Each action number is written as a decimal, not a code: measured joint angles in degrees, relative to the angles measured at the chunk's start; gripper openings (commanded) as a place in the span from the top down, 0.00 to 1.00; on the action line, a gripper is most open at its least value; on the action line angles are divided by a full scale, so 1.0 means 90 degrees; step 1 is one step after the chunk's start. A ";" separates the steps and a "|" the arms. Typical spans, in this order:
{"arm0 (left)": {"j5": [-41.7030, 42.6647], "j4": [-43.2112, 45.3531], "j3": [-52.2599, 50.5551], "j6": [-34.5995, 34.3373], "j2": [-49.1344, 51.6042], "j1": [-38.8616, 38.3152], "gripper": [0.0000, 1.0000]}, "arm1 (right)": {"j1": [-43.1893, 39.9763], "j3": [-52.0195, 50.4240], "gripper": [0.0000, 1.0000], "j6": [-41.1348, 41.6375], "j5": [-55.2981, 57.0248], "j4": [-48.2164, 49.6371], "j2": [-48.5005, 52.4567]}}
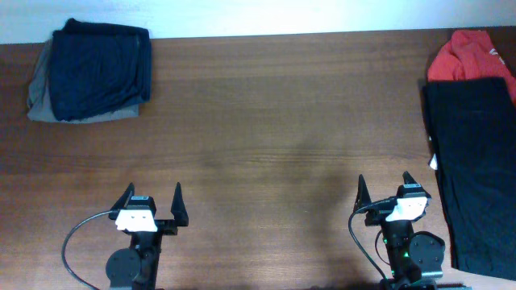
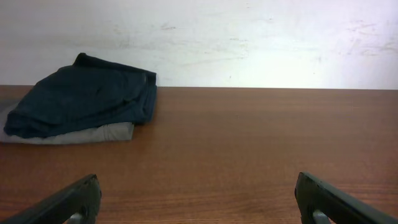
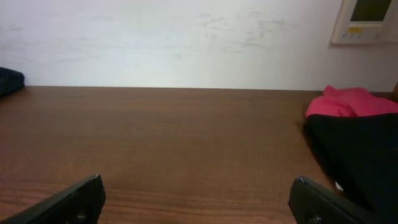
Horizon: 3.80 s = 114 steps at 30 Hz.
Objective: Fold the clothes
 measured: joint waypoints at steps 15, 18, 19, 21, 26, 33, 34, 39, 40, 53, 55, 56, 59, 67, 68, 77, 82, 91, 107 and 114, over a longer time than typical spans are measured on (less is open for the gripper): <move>0.0000 0.0000 0.0000 0.0000 0.0002 0.0000 0.01 | 0.0000 0.0000 0.02 0.0000 0.0002 0.0000 0.0000; 0.0000 0.0000 0.0000 0.0000 0.0002 0.0000 0.01 | 0.0000 0.0000 0.02 0.0005 0.0000 0.0000 0.0000; 0.0000 0.0000 0.0000 0.0000 0.0002 0.0000 0.01 | 0.0000 0.0000 0.02 0.0002 0.0002 0.0000 0.0000; 0.0000 0.0000 0.0000 0.0000 0.0002 0.0000 0.01 | 0.0000 0.0000 0.02 0.0000 0.0002 0.0000 0.0000; 0.0000 0.0000 0.0000 0.0000 0.0002 0.0000 0.01 | 0.0000 0.0000 0.02 0.0002 0.0000 0.0000 0.0000; 0.0000 0.0000 0.0000 0.0000 0.0002 0.0000 0.01 | 0.0000 0.0000 0.02 0.0000 -0.0005 0.0019 0.0000; 0.0000 0.0000 0.0000 0.0000 0.0002 0.0000 0.01 | 0.0000 0.0000 0.02 0.0044 -0.0109 0.0148 0.0000; 0.0000 0.0000 0.0000 0.0000 0.0002 0.0000 0.01 | -0.0022 0.0000 0.02 0.2429 -0.3342 0.0449 0.0000; 0.0000 0.0000 0.0000 0.0000 0.0002 0.0000 0.01 | -0.0022 0.0000 0.02 0.2953 -0.3784 0.0449 0.0000; 0.0000 0.0002 0.0000 0.0000 0.0007 0.0000 0.01 | -0.0022 0.1571 0.02 0.3874 -0.3560 0.1348 0.1171; -0.0002 0.0012 0.0000 0.0000 0.0019 0.0000 0.01 | -0.0024 0.2601 0.02 0.3213 -0.2990 0.0493 0.2307; -0.0007 0.0007 0.0000 0.0000 0.0015 0.0000 0.01 | -0.0024 0.3130 0.02 0.2895 -0.2654 0.0095 0.2895; -0.0017 0.0005 0.0000 0.0000 0.0029 0.0000 0.01 | -0.0024 0.4928 0.01 0.1991 -0.1263 -0.1200 0.4855; -0.0019 0.0002 0.0000 0.0000 0.0039 0.0000 0.01 | -0.0192 0.8748 0.02 0.0158 0.2322 -0.3752 0.9554; -0.0019 0.0000 0.0000 0.0000 0.0036 0.0000 0.01 | -0.0316 0.8956 0.02 0.0085 0.2603 -0.3823 1.0010; -0.0019 0.0000 0.0000 0.0000 0.0036 0.0000 0.01 | -0.1574 0.9175 0.02 -0.0991 0.3203 -0.2948 1.2250; -0.0019 0.0000 0.0000 0.0000 0.0036 0.0000 0.01 | -0.1892 0.9428 0.02 -0.1528 0.3145 -0.2710 1.3248; -0.0019 0.0000 0.0000 0.0000 0.0036 0.0000 0.01 | -0.1970 1.0171 0.02 -0.1600 0.2472 -0.2378 1.4105; -0.0019 0.0000 0.0000 0.0000 0.0036 0.0000 0.01 | -0.2040 1.0258 0.96 -0.0814 0.2528 -0.2319 1.4358; -0.0019 0.0000 0.0000 0.0000 0.0036 0.0000 0.01 | -0.2059 1.0248 0.96 0.0007 0.3089 -0.2766 1.3158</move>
